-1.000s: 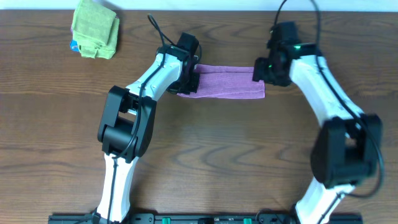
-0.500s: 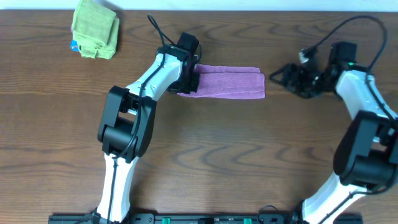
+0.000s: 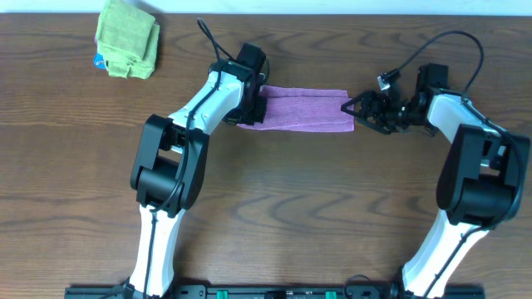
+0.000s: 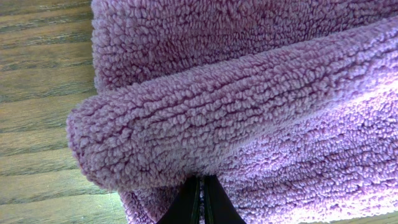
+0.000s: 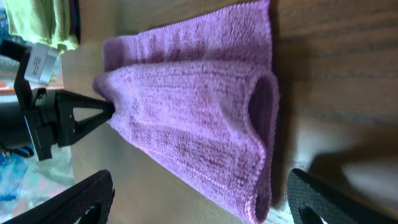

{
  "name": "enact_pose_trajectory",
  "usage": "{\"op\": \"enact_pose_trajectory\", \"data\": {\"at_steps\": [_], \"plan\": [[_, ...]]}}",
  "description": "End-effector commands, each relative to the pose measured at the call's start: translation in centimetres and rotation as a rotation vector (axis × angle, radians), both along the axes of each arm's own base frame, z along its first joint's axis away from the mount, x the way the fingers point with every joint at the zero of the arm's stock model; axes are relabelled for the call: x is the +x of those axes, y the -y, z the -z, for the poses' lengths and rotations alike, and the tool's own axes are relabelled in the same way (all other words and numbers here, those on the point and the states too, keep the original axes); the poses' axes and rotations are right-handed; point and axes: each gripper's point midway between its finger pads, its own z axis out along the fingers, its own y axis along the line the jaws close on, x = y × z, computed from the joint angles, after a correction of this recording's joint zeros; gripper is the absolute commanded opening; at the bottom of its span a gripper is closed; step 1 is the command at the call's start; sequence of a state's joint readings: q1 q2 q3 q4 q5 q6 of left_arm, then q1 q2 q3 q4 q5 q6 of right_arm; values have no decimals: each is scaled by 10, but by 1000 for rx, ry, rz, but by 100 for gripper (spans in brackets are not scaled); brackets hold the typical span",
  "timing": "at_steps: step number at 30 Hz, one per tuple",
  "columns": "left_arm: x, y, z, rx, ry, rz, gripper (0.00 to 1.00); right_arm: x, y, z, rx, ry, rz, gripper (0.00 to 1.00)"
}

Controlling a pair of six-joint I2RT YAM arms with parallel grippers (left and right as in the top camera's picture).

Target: Fold the cloth

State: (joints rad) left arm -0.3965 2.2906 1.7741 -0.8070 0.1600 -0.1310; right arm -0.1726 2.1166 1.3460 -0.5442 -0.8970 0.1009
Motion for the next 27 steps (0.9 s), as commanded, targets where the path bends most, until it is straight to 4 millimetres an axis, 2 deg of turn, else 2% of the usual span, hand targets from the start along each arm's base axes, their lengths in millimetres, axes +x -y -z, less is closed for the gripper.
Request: {"op": "enact_pose_trajectory", "data": {"at_steps": [1, 5, 11, 17, 20, 27], "plan": [[-1, -8, 6, 32, -5, -12, 6, 2, 3, 7, 11, -25, 26, 89], [-1, -8, 6, 32, -4, -13, 6, 3, 3, 17, 24, -64, 52, 88], [-1, -8, 6, 32, -5, -13, 6, -4, 0, 44, 42, -154, 66, 84], [-1, -8, 6, 32, -5, -13, 6, -14, -14, 69, 59, -227, 48, 75], [-1, -7, 6, 29, -7, -12, 6, -14, -18, 73, 54, -229, 42, 63], [-4, 0, 5, -13, -24, -5, 6, -2, -15, 66, 59, -225, 72, 13]]}}
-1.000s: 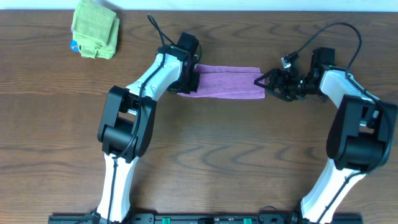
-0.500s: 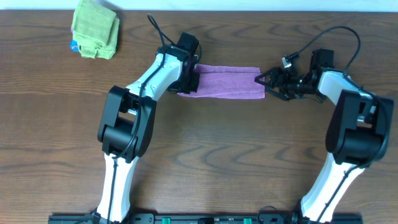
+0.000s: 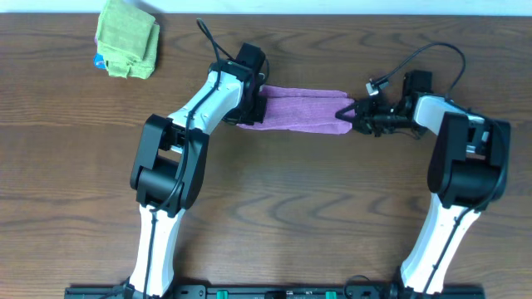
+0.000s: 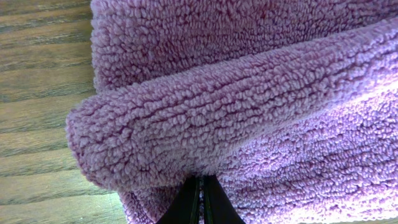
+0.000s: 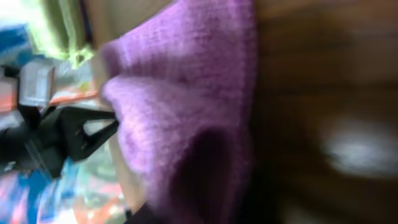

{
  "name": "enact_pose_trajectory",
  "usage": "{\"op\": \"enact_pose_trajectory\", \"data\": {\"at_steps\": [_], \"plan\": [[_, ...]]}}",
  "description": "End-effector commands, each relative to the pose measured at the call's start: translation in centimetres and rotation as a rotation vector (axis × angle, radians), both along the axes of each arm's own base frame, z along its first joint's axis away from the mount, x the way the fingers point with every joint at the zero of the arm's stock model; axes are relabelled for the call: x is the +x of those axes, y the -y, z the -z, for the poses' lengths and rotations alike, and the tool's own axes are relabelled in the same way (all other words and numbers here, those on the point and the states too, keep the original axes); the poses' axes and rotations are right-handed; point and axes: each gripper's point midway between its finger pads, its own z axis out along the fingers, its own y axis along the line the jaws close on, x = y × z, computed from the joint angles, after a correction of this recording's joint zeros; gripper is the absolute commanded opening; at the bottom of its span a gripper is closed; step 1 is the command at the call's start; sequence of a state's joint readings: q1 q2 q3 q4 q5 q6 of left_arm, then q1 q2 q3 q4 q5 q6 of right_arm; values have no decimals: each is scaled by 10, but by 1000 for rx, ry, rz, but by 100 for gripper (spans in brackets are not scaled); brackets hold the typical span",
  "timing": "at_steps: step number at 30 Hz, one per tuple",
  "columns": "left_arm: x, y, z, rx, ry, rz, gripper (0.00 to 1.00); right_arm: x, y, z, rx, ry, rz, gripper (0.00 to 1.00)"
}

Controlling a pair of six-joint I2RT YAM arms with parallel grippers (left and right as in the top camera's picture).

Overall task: Fold the cloth
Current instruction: 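Fold the strip's right end leftward over itself with the right gripper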

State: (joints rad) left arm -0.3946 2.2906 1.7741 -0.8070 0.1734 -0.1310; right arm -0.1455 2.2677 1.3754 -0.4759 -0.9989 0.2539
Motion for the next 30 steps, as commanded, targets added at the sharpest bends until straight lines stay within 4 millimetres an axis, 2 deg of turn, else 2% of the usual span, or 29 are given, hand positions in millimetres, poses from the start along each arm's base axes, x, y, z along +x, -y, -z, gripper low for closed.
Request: {"op": "enact_pose_trajectory", "data": {"at_steps": [1, 2, 6, 9, 12, 16, 18, 21, 24, 26, 30], "plan": [[-4, -1, 5, -1, -19, -5, 6, -3, 7, 27, -87, -72, 25, 7], [-4, -1, 5, -2, -19, -5, 6, -2, 7, 26, -87, -72, 27, 2], [-7, 8, 2, -55, -36, 3, 6, 3, 8, 18, -88, -73, 28, 2], [2, 12, -12, -75, -5, 5, 6, 5, 11, 14, -114, -90, 32, 2], [21, 20, -50, -114, 90, 8, 6, 4, 17, 10, -170, -116, 31, 2], [45, 24, -127, -177, 261, 5, 6, 4, 27, -3, -248, -134, 39, 2], [52, 12, -171, -178, 357, -20, 6, 4, 36, -15, -318, -127, 47, 2], [50, -14, -220, -187, 444, -63, 6, 3, 50, -37, -423, -107, 72, 2], [43, -42, -252, -191, 486, -114, 6, 1, 64, -58, -538, -82, 109, 2], [34, -67, -271, -189, 499, -168, 6, -1, 71, -72, -632, -66, 138, 2], [12, -104, -296, -184, 502, -241, 6, -3, 69, -95, -812, -28, 175, 1]]}}
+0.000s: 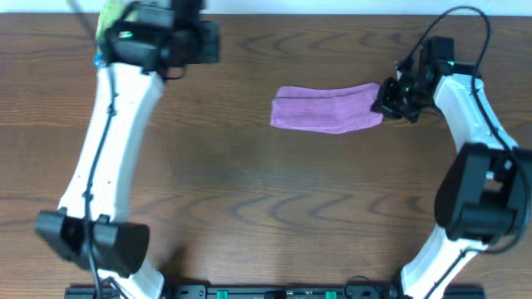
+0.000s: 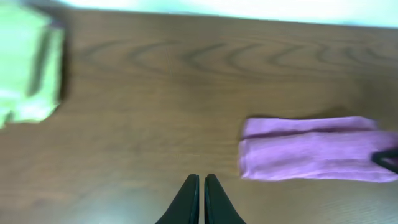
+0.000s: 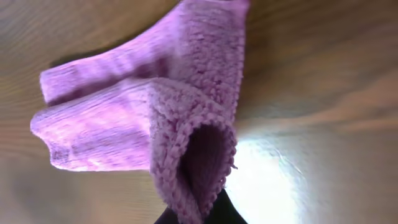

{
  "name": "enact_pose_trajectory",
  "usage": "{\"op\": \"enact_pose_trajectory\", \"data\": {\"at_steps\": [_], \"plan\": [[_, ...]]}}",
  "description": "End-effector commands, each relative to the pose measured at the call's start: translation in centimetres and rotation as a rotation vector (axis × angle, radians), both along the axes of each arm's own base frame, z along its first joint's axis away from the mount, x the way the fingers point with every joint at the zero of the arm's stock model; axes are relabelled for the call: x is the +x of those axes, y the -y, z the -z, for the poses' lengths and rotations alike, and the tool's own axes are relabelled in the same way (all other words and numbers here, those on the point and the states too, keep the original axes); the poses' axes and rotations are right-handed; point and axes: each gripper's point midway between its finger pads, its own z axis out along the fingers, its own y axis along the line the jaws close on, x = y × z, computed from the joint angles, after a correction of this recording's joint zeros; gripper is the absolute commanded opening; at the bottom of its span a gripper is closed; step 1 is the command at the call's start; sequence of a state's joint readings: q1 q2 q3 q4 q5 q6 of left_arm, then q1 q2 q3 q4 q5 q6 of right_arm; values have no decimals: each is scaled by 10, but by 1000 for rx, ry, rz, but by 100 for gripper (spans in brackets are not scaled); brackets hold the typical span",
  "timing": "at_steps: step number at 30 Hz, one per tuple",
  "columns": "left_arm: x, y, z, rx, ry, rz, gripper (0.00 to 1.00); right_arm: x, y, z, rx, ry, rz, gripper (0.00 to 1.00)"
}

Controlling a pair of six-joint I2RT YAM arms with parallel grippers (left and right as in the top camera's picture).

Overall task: Fold the cloth
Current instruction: 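Fold the strip's right end leftward over itself with the right gripper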

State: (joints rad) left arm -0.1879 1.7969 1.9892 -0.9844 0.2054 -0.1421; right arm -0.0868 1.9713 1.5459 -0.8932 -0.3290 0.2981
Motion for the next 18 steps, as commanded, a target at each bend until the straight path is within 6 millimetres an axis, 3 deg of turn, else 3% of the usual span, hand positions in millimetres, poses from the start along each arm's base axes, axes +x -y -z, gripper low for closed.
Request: {"op": "enact_pose_trajectory", "data": {"at_steps": [1, 7, 13, 18], "plan": [[-12, -21, -14, -9, 3, -53, 6, 2, 4, -15, -224, 28, 36, 2], [-35, -34, -38, -10, 31, -72, 6, -2, -21, -14, -450, 42, -6, 2], [-41, -35, -38, 7, 20, -55, 6, 15, -56, -19, -479, 147, -36, 2], [-43, -35, -37, 14, 17, -47, 6, 25, -72, 3, -465, 152, -64, 1]]}}
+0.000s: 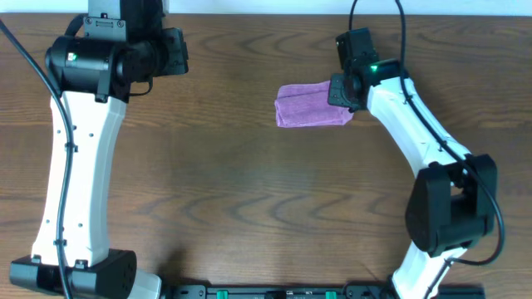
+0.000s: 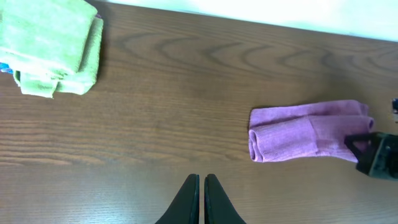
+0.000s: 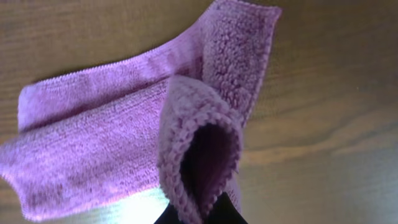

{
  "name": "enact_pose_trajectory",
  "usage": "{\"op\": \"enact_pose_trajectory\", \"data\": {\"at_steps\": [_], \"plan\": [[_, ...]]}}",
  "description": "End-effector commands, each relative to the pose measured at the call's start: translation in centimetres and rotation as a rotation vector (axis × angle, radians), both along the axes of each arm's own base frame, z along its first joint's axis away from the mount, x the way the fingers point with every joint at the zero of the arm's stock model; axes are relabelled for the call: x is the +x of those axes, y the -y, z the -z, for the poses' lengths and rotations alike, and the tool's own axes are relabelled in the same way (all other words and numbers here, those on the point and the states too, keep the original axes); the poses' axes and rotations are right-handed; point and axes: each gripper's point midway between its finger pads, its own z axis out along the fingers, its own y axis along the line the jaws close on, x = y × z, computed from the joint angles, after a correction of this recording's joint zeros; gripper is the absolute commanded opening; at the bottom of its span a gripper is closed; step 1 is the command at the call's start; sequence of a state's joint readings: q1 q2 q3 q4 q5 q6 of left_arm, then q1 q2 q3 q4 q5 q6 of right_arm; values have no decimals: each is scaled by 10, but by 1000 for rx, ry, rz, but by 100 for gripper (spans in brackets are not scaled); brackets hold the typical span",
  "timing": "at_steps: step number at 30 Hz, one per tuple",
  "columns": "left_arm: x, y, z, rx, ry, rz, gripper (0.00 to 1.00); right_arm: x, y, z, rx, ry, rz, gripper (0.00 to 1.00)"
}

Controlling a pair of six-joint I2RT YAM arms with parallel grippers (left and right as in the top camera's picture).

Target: Fold the cloth

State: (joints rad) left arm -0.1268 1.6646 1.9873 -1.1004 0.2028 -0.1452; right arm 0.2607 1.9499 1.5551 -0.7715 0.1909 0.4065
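Note:
The purple cloth (image 1: 309,107) lies on the table (image 1: 249,191) as a short folded strip, and it also shows at the right of the left wrist view as the purple cloth (image 2: 305,130). My right gripper (image 3: 199,214) is shut on its right end, which curls up in a loop above the rest of the cloth (image 3: 93,149). In the overhead view the right gripper (image 1: 344,93) sits over the strip's right part. My left gripper (image 2: 200,190) is shut on nothing, high above the table and far left of the cloth.
A folded green cloth (image 2: 51,45) lies at the table's back left corner; the left arm (image 1: 83,149) hides it from the overhead camera. The right arm (image 1: 416,124) reaches in from the right.
My right gripper has moved left with the cloth's right end, so the strip now looks shorter from above. The left arm stays raised at the back left, slightly shifted.
First my left gripper was shut on the cloth's left end while the right one stood open beside the right end, then closer at it. Later the left had let go and stood raised, the right shut on its end. That end now sits further left.

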Motion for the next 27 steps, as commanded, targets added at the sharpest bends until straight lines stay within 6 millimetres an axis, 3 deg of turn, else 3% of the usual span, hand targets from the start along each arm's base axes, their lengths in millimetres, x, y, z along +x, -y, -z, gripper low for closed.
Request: {"op": "enact_pose_trajectory", "data": {"at_steps": [1, 6, 13, 19, 27], "plan": [[-1, -1, 0, 19, 5, 21, 6, 4, -5, 25, -21, -32, 8, 1], [0, -1, -1, 20, 11, 23, 6, 13, -24, 45, -14, -22, -28, 2], [1, -1, 0, 28, 14, 31, 6, 28, -62, 45, 18, 60, -147, 2], [1, -1, 0, 28, 14, 31, 6, 22, -84, 52, 37, 40, -245, 2], [1, -1, 1, 28, 12, 31, 6, 13, -94, 53, 23, 3, -347, 1]]}}
